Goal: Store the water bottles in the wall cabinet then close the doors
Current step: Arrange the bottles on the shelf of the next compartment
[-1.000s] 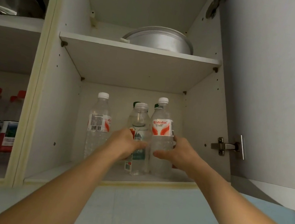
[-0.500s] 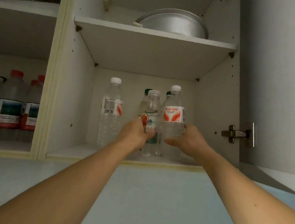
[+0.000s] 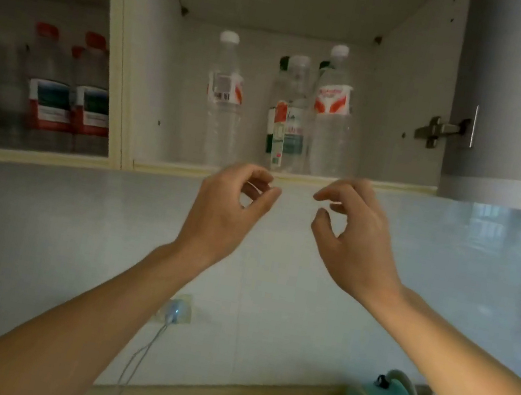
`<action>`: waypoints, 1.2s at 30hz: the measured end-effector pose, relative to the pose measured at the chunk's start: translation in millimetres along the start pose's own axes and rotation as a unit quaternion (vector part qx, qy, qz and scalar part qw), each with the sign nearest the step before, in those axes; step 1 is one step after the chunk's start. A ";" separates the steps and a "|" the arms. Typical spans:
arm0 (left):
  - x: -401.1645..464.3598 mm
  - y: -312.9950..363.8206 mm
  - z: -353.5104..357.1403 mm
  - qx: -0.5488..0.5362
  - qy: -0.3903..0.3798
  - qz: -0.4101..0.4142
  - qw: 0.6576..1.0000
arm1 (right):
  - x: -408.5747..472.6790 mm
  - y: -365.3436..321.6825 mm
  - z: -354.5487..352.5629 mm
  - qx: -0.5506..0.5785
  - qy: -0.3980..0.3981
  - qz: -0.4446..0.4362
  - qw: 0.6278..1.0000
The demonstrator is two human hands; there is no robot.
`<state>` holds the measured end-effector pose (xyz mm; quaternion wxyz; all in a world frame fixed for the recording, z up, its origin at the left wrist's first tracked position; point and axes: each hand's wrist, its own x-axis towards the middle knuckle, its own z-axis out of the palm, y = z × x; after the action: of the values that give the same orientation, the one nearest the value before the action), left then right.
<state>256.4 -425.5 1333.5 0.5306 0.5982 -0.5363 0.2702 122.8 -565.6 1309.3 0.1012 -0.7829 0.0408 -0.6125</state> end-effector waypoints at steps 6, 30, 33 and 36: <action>-96.6 -42.7 26.4 0.019 -0.084 -0.072 0.994 | -107.7 19.9 26.8 0.009 -0.194 0.152 0.969; -454.2 -151.1 125.8 0.110 -0.419 -0.601 0.672 | -448.6 79.3 125.7 -0.006 -0.585 0.496 0.641; -459.0 -151.0 133.0 0.115 -0.412 -0.623 0.655 | -461.4 81.3 132.3 0.001 -0.572 0.527 0.628; -460.7 -152.7 139.7 0.120 -0.402 -0.640 0.644 | -467.2 81.9 140.1 0.018 -0.547 0.565 0.618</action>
<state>235.5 -412.3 829.0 0.2275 0.9007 -0.1431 -0.3415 148.1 -542.5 815.9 0.4447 -0.7937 0.4013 0.1060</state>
